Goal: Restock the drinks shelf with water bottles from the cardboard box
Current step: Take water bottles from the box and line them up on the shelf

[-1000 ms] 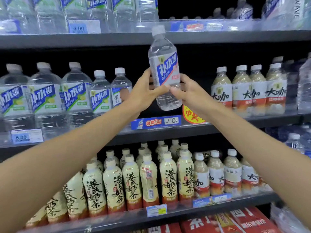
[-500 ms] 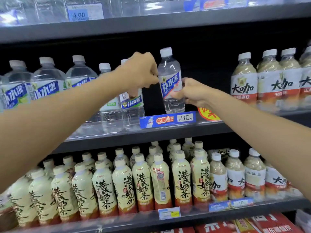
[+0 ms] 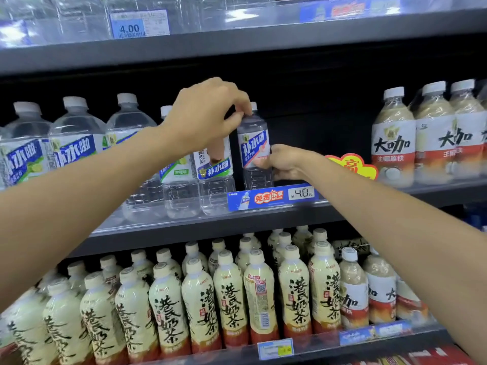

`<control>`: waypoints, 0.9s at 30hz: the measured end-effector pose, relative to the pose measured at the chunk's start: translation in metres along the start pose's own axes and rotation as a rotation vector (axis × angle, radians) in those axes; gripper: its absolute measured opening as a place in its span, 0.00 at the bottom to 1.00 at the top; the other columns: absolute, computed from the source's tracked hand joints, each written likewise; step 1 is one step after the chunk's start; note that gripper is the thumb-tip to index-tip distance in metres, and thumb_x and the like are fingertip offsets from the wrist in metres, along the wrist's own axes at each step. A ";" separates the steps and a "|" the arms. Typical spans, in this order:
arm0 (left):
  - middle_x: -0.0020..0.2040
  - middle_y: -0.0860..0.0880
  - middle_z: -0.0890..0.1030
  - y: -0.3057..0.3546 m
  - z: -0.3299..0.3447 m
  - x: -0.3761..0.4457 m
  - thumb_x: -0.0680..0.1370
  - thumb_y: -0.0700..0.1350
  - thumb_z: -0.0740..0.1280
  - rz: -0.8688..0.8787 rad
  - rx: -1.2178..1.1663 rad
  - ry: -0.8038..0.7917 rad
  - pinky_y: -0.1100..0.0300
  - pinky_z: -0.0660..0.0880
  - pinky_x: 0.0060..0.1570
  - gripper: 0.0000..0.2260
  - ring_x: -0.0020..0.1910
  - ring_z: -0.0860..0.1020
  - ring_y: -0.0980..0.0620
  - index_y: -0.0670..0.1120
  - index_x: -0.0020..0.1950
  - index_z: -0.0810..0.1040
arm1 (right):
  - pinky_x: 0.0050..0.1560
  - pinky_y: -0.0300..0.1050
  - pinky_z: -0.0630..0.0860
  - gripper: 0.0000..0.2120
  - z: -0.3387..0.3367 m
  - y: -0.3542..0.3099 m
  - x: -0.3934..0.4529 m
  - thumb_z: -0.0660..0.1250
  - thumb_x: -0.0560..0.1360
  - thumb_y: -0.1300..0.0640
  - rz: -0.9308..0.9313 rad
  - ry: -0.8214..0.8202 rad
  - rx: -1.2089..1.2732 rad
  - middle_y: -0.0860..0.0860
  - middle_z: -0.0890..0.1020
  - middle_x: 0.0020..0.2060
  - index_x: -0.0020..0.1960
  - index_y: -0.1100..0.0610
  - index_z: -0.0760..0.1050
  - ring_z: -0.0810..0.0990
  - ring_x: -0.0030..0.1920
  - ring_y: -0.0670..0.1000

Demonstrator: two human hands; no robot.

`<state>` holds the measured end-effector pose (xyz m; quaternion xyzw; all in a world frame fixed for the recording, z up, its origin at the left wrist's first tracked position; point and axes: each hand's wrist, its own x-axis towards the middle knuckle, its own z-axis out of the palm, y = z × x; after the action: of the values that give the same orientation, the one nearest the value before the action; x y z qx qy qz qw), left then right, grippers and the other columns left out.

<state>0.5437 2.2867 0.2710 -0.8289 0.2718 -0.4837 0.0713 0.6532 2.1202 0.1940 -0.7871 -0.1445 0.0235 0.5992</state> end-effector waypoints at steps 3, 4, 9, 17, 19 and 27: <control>0.52 0.57 0.80 -0.006 0.001 0.001 0.76 0.47 0.61 0.009 -0.019 0.019 0.57 0.66 0.41 0.11 0.55 0.75 0.52 0.57 0.55 0.80 | 0.61 0.56 0.76 0.09 0.008 0.000 0.017 0.64 0.79 0.60 0.029 0.038 -0.051 0.56 0.81 0.57 0.59 0.58 0.74 0.80 0.57 0.55; 0.52 0.57 0.80 -0.008 0.002 0.002 0.76 0.47 0.61 0.023 -0.016 0.015 0.57 0.66 0.41 0.11 0.55 0.75 0.51 0.57 0.55 0.80 | 0.62 0.56 0.76 0.11 0.011 -0.001 0.022 0.64 0.80 0.59 0.046 0.053 -0.088 0.57 0.80 0.58 0.61 0.58 0.73 0.79 0.59 0.55; 0.53 0.56 0.80 -0.018 0.009 0.003 0.76 0.48 0.61 0.107 0.003 0.026 0.53 0.73 0.44 0.10 0.56 0.74 0.50 0.55 0.54 0.80 | 0.54 0.49 0.79 0.16 0.014 -0.010 0.056 0.62 0.81 0.57 0.154 0.036 -0.277 0.57 0.79 0.59 0.67 0.60 0.70 0.80 0.56 0.54; 0.51 0.55 0.80 -0.024 0.010 0.021 0.77 0.49 0.59 0.183 0.017 0.080 0.54 0.71 0.42 0.11 0.55 0.75 0.49 0.55 0.54 0.79 | 0.58 0.45 0.76 0.22 0.004 -0.004 0.099 0.63 0.80 0.50 0.223 0.059 -0.464 0.55 0.76 0.62 0.70 0.58 0.67 0.77 0.59 0.54; 0.50 0.54 0.81 -0.027 0.011 0.024 0.77 0.49 0.59 0.173 0.016 0.082 0.52 0.73 0.43 0.11 0.55 0.75 0.48 0.55 0.54 0.79 | 0.46 0.43 0.76 0.23 0.003 -0.001 0.104 0.63 0.80 0.49 0.201 0.066 -0.480 0.56 0.75 0.61 0.72 0.58 0.65 0.76 0.54 0.53; 0.50 0.54 0.81 -0.020 0.010 0.024 0.77 0.49 0.58 0.183 0.025 0.074 0.51 0.74 0.44 0.11 0.54 0.75 0.49 0.55 0.53 0.79 | 0.51 0.47 0.76 0.14 -0.002 0.004 0.114 0.64 0.79 0.51 -0.001 0.206 -0.481 0.56 0.77 0.57 0.60 0.58 0.72 0.76 0.54 0.54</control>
<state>0.5688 2.2899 0.2916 -0.7812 0.3427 -0.5089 0.1154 0.7637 2.1469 0.2060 -0.9050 -0.0846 -0.0922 0.4066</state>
